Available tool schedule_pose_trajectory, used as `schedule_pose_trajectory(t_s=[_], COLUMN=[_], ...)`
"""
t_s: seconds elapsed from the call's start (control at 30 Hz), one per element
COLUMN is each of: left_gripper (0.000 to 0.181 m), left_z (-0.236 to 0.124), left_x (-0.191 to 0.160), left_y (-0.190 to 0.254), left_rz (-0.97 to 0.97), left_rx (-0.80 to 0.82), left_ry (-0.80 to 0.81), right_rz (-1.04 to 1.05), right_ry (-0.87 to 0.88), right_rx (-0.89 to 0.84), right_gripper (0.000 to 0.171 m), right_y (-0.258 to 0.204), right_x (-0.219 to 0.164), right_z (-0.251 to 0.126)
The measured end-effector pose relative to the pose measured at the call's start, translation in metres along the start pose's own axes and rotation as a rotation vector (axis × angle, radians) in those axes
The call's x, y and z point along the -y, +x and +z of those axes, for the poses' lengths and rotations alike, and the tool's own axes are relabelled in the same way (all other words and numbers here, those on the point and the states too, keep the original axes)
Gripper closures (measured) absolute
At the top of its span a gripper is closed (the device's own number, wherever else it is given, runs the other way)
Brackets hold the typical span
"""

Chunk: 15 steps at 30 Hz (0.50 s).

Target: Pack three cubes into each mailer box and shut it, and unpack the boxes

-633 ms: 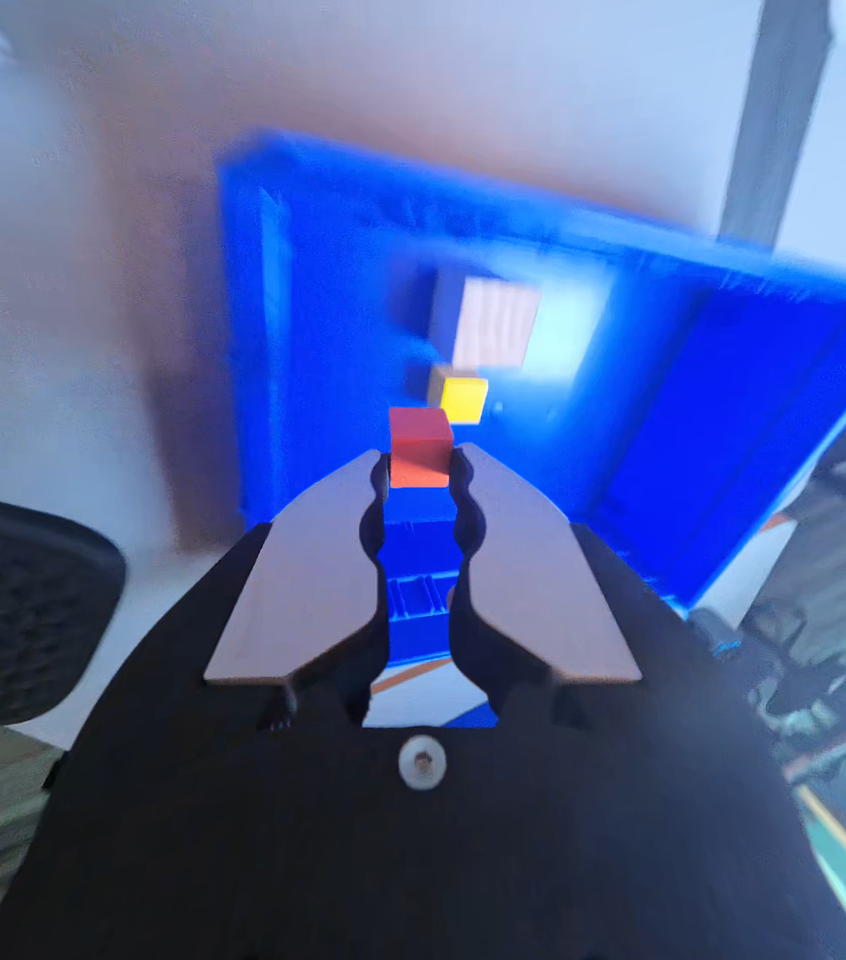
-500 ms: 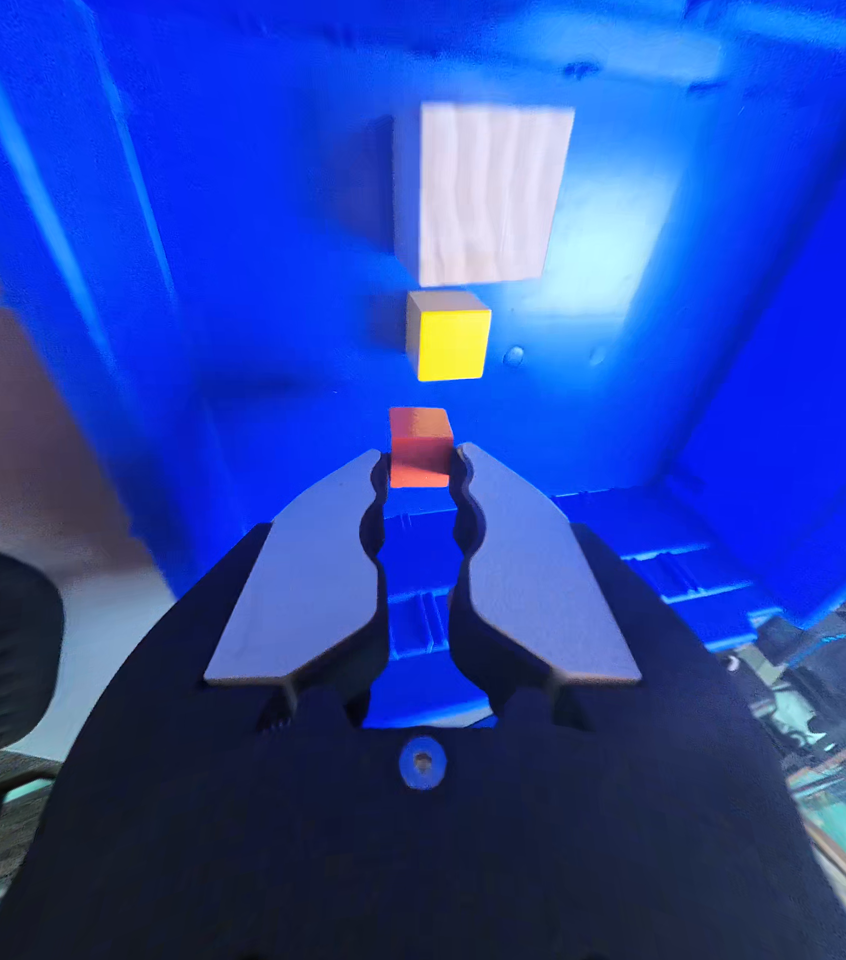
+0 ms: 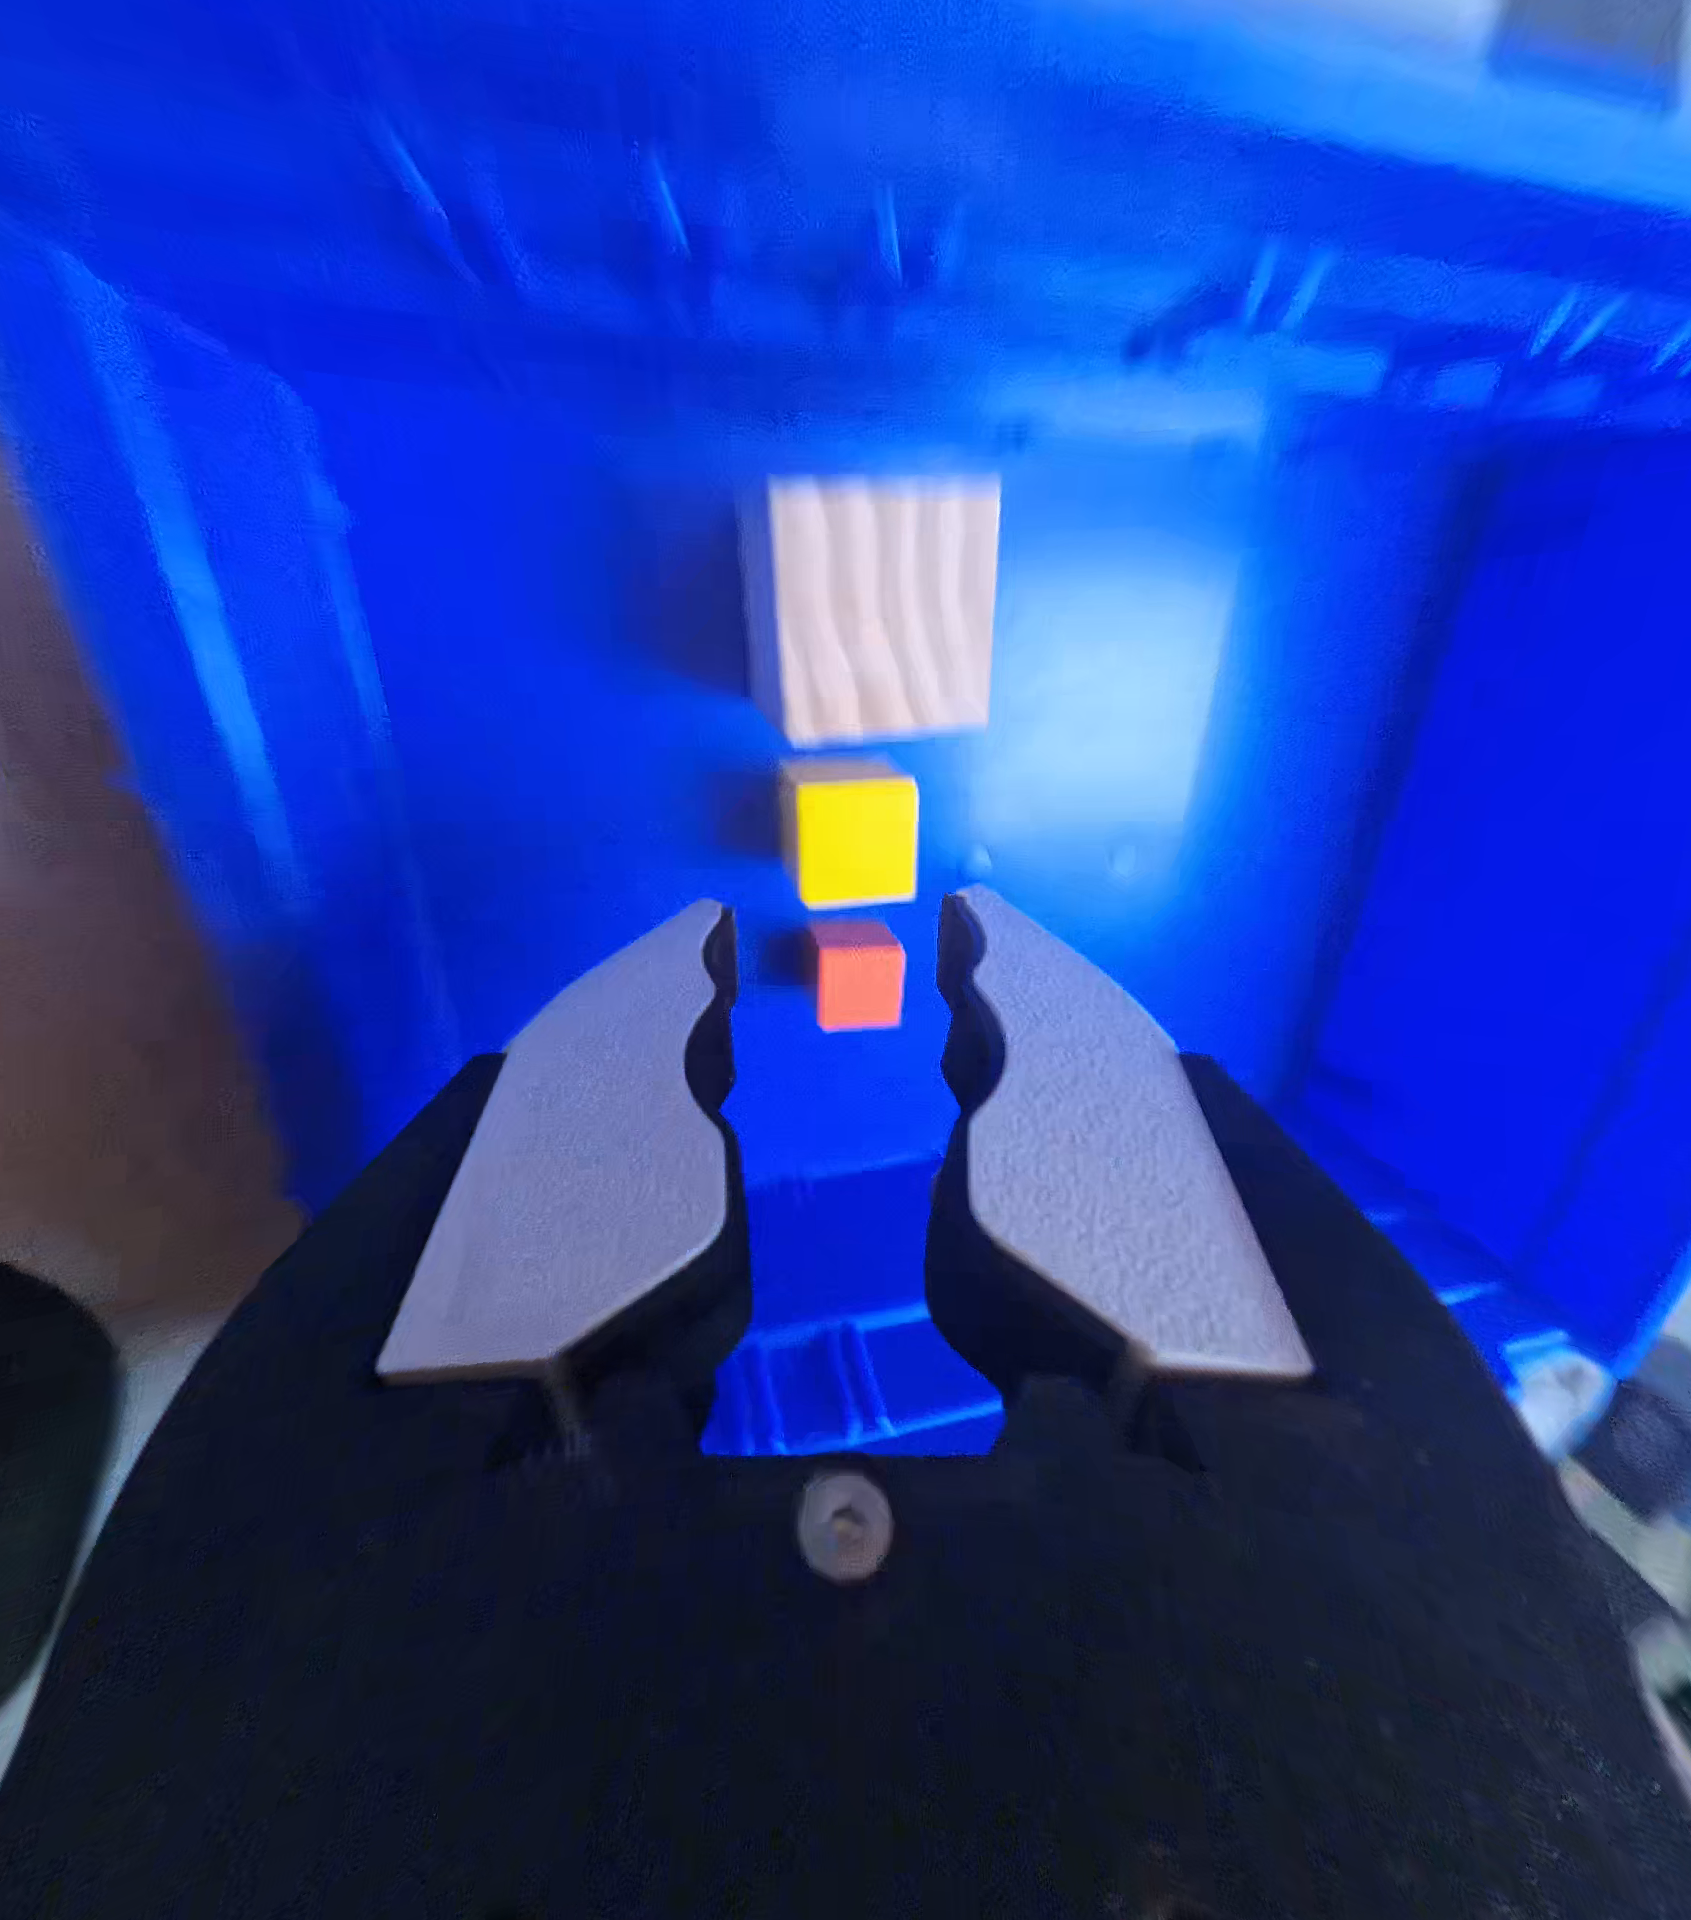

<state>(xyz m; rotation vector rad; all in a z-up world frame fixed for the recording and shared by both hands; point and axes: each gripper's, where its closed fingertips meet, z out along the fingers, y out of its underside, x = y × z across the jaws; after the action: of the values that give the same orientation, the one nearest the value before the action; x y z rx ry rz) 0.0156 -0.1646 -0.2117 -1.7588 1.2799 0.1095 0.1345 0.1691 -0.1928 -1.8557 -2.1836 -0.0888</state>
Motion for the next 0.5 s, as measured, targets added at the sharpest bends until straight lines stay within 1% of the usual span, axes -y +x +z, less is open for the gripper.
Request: schedule_pose_trajectory(t_s=[0.1,0.17,0.23,0.37,0.4,0.43,0.5], left_gripper=[0.172,0.172,0.172,0.172,0.172,0.172,0.172], left_z=[0.000,0.000,0.000,0.001,0.001,0.001,0.001], left_x=[0.000,0.000,0.000,0.000,0.000,0.000,0.000], left_y=[0.000,0.000,0.000,-0.001,-0.001,-0.001,-0.001], left_rz=[0.000,0.005,0.009,0.009,0.005,0.003,0.001], left_rx=[0.000,0.003,0.004,0.005,0.004,0.003,0.006], left_ry=[0.001,-0.001,-0.001,0.004,0.005,0.006,0.007], right_rz=[0.057,0.097,0.183,0.356,0.402,0.441,0.440], right_ry=[0.365,0.540,0.603,0.638,0.647,0.653,0.684], right_rx=[0.140,0.272,0.343,0.391,0.398,0.382,0.322], right_gripper=[0.132,0.131,0.130,0.130,0.135,0.146,0.153], right_y=[-0.038,-0.072,-0.097,-0.121,-0.123,-0.122,-0.119], right_x=[0.064,0.096,0.116,0.140,0.144,0.146,0.148], right_z=[-0.052,-0.077,-0.080,-0.060,-0.057,-0.055,-0.053])
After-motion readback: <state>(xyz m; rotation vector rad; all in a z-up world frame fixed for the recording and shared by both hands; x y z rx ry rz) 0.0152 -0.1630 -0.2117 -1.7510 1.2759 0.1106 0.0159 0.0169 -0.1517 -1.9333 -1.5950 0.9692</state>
